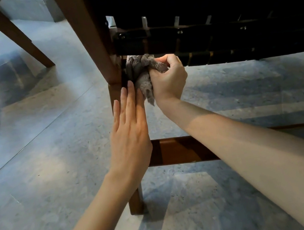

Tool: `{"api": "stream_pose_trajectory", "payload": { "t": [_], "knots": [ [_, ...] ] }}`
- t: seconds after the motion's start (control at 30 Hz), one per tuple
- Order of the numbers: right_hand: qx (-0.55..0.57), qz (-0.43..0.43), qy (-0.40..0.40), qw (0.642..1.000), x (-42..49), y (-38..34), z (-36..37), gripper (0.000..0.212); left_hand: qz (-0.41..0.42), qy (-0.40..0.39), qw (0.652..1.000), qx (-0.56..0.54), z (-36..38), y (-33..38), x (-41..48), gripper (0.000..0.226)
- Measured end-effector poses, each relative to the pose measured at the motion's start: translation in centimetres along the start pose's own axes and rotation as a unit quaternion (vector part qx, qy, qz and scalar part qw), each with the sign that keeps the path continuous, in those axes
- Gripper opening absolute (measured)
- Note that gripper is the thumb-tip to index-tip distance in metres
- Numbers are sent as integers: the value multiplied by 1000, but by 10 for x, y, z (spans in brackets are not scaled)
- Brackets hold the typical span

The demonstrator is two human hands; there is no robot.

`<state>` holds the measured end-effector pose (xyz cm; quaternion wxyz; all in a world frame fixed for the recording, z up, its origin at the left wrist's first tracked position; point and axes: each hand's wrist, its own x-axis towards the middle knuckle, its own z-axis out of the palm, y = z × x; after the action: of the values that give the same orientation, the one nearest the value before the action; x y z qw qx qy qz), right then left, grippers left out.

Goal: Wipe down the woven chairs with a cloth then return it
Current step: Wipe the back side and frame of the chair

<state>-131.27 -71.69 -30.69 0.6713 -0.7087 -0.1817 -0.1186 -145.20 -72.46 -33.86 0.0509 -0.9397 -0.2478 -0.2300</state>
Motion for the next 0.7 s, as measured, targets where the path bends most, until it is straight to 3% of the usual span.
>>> {"api": "stream_pose_trajectory", "payload": {
  "t": [0.4,0.7],
  "knots": [
    [-51,30,-23,998,60,24,-79,18,-23,-132,979,-154,4,75,22,76],
    [-21,-4,-2,1000,90,60,-147,15,4,-239,961,-136,15,146,44,67]
  ]
}}
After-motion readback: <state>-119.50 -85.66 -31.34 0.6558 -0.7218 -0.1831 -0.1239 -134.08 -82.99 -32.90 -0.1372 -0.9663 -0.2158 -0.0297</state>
